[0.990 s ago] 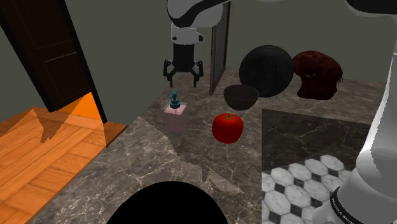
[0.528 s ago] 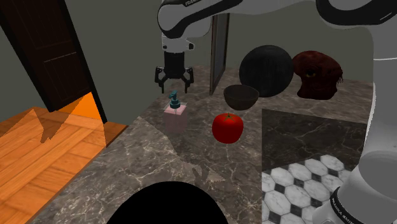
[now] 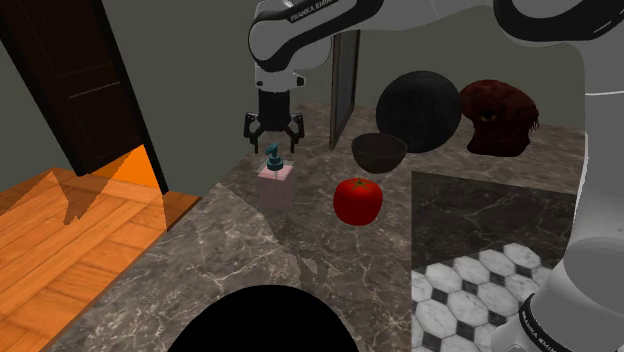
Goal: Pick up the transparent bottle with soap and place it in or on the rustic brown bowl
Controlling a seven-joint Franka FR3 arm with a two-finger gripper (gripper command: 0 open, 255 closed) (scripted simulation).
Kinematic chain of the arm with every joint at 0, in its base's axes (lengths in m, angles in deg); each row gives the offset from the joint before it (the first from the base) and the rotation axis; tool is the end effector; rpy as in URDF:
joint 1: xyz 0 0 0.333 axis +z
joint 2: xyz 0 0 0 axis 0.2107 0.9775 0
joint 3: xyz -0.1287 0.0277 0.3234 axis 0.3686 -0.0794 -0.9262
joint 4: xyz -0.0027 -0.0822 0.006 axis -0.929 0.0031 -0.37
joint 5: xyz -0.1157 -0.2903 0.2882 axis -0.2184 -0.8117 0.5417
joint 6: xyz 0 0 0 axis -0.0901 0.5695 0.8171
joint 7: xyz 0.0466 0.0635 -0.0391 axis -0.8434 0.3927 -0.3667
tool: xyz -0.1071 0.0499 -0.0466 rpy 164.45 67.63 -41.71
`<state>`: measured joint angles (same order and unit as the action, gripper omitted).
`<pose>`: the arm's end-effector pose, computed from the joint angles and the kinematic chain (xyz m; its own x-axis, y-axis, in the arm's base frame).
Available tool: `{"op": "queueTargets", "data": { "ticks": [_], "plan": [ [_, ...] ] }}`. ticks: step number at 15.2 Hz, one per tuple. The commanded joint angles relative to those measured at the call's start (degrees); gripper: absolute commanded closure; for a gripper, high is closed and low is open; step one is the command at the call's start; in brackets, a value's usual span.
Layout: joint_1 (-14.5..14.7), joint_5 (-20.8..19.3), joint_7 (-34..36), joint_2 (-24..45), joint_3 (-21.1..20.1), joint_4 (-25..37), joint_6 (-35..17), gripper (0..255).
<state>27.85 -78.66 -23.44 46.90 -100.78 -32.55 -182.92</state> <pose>0.5828 0.4056 0.3924 0.9837 -0.1322 -0.1217 -0.1417 -0.9872 -0.0734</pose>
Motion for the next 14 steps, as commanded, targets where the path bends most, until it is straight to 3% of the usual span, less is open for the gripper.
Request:
{"op": "queueTargets", "data": {
  "ticks": [1, 2, 3, 14],
  "plan": [
    [0.0, 0.0, 0.0, 0.0, 0.0, -0.02, -0.03, 0],
    [0.0, 0.0, 0.0, 0.0, 0.0, -0.01, -0.01, 0],
    [0.0, 0.0, 0.0, 0.0, 0.0, -0.01, -0.01, 255],
    [-0.03, 0.14, 0.03, -0.45, -0.09, 0.89, 1.31, 255]
  ]
}}
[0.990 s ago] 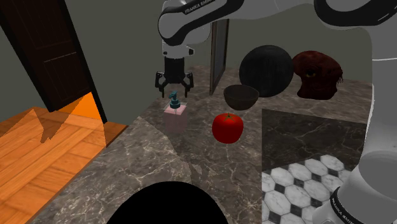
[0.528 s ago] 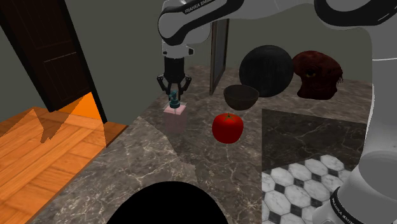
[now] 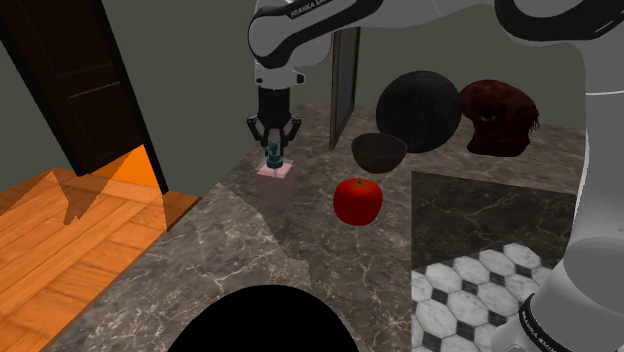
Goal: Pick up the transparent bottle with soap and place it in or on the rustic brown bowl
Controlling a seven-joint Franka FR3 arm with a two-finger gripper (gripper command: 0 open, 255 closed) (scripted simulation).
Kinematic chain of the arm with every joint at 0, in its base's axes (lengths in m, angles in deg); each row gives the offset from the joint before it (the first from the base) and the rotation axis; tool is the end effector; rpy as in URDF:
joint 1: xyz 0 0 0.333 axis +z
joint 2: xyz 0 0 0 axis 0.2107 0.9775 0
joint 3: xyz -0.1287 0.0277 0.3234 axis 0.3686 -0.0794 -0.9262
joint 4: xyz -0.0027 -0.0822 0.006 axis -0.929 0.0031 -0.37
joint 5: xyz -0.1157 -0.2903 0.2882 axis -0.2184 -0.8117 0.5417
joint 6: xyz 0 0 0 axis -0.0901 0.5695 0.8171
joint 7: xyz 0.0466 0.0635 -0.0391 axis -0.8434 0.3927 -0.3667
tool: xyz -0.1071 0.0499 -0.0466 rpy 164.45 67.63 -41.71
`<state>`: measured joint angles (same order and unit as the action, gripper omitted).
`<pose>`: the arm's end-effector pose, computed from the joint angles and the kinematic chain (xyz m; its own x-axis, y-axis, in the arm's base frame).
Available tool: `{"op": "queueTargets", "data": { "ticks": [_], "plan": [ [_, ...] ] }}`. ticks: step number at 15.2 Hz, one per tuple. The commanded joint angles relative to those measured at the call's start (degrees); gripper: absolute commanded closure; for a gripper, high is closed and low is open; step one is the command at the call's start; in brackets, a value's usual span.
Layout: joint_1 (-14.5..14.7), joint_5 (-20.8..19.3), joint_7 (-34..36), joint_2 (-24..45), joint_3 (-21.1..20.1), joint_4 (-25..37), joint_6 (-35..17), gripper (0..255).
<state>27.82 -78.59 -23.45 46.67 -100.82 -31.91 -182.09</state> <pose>0.5834 0.4054 0.3995 0.9838 -0.1321 -0.1212 -0.1416 -0.9872 -0.0737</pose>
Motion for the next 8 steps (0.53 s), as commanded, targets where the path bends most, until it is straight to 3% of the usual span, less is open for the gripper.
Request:
{"op": "queueTargets", "data": {
  "ticks": [1, 8],
  "plan": [
    [-0.01, 0.14, 0.07, -0.44, -0.09, 0.73, 1.16, 255],
    [0.03, 0.47, 0.3, -1.51, -0.32, 4.62, 6.05, 255]
  ]
}}
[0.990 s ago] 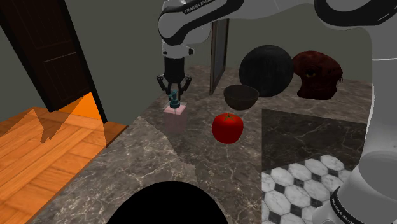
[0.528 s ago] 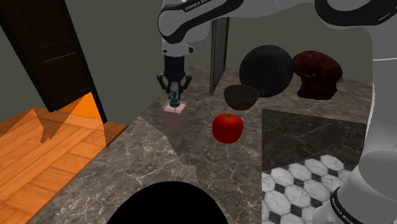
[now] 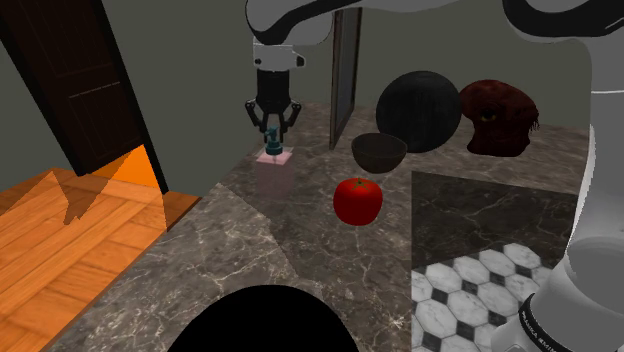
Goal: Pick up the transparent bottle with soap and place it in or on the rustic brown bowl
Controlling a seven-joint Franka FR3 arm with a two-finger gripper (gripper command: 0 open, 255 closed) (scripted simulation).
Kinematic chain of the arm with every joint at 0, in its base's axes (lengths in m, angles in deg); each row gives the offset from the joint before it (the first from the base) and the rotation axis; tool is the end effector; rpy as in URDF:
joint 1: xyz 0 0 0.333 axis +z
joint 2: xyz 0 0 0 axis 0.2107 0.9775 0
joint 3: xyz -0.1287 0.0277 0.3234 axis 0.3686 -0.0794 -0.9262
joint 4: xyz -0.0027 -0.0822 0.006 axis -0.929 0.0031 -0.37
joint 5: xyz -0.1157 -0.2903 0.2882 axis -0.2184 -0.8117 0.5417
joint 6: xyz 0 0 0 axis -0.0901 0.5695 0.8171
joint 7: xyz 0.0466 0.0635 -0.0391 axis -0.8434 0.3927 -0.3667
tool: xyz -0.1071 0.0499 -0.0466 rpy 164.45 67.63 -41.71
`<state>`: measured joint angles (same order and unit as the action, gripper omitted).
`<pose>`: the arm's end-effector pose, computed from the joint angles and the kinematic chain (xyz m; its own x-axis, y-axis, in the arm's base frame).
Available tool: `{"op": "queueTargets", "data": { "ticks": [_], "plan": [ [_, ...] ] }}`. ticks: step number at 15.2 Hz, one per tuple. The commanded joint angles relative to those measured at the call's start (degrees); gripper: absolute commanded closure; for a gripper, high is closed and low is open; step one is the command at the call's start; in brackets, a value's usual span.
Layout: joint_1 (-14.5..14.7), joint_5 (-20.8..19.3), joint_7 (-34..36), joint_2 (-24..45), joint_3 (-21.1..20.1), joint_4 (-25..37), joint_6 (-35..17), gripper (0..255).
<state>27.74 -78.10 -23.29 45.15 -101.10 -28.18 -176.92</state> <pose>0.5830 0.4047 0.4427 0.9837 -0.1323 -0.1215 -0.1418 -0.9872 -0.0735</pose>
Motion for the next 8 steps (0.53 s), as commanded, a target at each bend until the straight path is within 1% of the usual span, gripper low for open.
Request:
{"op": "queueTargets", "data": {
  "ticks": [1, 8],
  "plan": [
    [0.13, 0.02, 0.18, -0.09, -0.07, 1.52, 1.59, 255],
    [0.38, 0.11, 0.56, -0.44, -0.24, 6.44, 6.8, 255]
  ]
}}
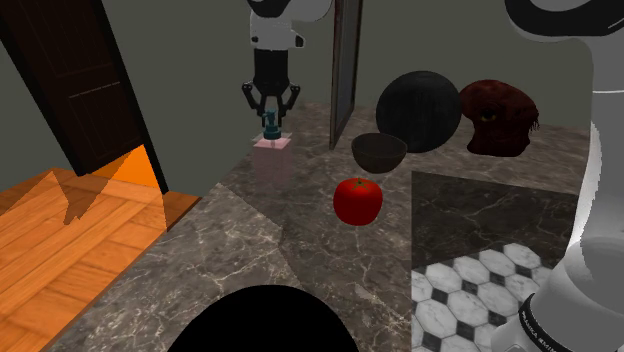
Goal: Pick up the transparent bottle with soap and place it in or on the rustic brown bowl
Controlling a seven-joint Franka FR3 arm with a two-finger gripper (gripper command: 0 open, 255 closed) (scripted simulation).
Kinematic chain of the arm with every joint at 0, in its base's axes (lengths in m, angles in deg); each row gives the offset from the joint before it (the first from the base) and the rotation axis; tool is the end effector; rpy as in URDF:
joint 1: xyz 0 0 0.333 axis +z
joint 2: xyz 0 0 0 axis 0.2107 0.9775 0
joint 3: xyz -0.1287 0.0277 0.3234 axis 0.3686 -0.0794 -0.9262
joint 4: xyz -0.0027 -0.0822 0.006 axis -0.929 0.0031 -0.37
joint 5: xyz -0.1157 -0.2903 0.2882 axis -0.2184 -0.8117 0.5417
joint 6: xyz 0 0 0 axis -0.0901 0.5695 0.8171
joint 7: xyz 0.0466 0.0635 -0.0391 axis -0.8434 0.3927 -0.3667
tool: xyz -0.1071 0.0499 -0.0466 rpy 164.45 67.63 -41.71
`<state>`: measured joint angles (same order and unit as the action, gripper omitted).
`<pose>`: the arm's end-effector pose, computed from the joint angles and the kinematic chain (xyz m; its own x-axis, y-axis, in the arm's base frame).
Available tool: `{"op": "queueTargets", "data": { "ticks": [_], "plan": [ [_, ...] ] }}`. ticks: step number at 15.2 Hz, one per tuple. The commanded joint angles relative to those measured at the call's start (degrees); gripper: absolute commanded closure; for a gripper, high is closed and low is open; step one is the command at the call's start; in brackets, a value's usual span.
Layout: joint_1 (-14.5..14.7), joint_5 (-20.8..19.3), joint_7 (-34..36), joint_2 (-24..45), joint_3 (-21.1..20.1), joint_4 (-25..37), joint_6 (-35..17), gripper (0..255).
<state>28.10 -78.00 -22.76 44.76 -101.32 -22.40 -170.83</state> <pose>0.5838 0.4065 0.4895 0.9837 -0.1323 -0.1215 -0.1418 -0.9872 -0.0736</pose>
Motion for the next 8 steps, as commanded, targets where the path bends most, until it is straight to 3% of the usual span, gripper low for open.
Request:
{"op": "queueTargets", "data": {
  "ticks": [1, 8],
  "plan": [
    [0.08, 0.0, 0.1, -0.03, -0.04, 1.45, 1.48, 255],
    [0.64, -0.22, 0.65, 0.55, -0.15, 7.72, 7.14, 255]
  ]
}}
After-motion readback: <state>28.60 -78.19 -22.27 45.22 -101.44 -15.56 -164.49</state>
